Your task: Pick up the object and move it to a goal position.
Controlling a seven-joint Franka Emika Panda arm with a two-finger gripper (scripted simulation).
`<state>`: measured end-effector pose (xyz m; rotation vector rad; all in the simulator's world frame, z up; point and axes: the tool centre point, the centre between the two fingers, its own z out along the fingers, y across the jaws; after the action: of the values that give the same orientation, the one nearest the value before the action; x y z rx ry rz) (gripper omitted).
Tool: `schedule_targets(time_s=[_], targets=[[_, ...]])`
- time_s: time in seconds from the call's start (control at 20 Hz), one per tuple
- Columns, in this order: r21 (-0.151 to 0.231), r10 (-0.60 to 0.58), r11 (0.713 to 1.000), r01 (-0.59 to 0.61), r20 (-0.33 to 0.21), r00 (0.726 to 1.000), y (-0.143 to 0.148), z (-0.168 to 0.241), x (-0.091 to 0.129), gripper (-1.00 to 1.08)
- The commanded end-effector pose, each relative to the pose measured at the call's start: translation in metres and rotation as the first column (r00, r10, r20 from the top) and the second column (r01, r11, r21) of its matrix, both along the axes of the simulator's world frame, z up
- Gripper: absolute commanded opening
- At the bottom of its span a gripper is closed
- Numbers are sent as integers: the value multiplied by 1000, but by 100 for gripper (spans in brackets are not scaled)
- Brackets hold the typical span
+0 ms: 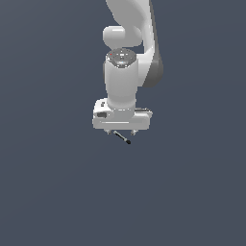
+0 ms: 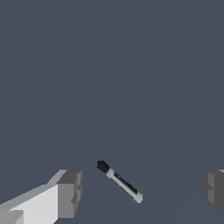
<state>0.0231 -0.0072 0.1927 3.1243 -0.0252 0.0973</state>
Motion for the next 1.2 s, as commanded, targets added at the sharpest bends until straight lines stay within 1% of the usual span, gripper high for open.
schedule_targets(time_s=[0.0, 0.15, 0.35, 0.5, 0.85, 1.15], targets=[[0, 0, 1000, 0, 0, 1000, 0, 0, 0, 100], [6, -5, 1000, 5, 2, 1000, 1, 1, 0, 100], [29, -31, 999, 31, 10, 999, 4, 3, 2, 100], [36, -45, 998, 44, 12, 999, 5, 6, 3, 100], [31, -22, 999, 22, 10, 1000, 4, 2, 1, 100], [22, 50, 998, -51, 4, 999, 3, -11, -5, 100]])
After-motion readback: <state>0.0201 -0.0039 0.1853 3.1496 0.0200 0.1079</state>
